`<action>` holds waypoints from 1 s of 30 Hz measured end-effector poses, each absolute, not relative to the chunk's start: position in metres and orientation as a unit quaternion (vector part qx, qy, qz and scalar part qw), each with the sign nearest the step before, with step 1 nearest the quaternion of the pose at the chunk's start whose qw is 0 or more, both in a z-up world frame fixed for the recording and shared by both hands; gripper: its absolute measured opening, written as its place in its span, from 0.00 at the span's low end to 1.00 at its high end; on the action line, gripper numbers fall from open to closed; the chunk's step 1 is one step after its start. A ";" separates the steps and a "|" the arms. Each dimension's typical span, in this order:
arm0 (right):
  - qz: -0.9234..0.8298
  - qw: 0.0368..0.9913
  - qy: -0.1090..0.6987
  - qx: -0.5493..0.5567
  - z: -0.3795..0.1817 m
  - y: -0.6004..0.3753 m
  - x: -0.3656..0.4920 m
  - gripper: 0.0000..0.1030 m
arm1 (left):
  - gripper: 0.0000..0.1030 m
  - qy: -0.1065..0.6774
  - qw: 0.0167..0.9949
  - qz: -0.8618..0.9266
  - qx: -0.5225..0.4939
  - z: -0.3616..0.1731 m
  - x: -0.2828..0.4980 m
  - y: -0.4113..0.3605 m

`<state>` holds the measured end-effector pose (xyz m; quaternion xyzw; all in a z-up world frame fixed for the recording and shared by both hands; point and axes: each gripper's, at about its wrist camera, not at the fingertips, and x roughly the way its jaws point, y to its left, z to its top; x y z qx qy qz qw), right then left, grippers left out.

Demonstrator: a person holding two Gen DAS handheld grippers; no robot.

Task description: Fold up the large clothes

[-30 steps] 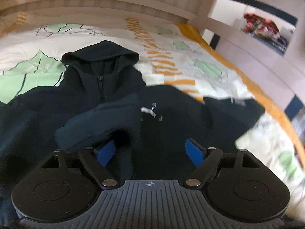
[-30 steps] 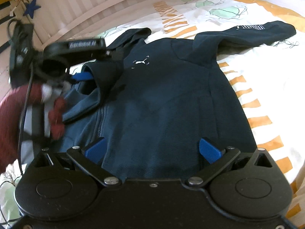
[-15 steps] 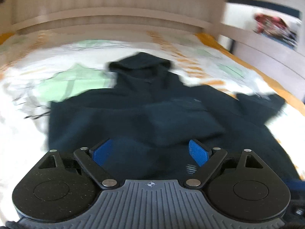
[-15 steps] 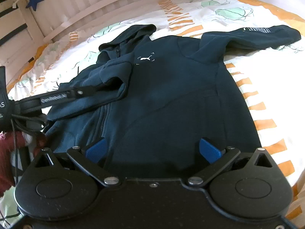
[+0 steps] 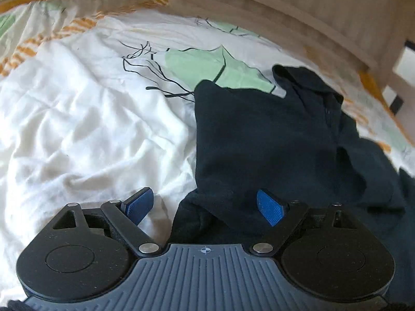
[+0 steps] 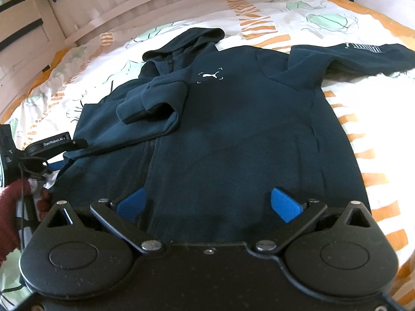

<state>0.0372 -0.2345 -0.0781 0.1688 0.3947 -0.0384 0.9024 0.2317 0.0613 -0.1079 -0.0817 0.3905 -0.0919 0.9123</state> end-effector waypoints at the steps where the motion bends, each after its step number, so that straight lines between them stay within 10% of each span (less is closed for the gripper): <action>1: -0.037 0.903 0.394 0.166 -0.077 -0.233 0.040 0.99 | 0.85 0.389 0.913 -0.090 -0.079 -0.109 0.231 0.060; 30: -0.049 0.940 0.335 -0.032 -0.086 -0.193 0.157 0.99 | 0.96 0.362 0.928 -0.084 -0.036 -0.125 0.226 0.048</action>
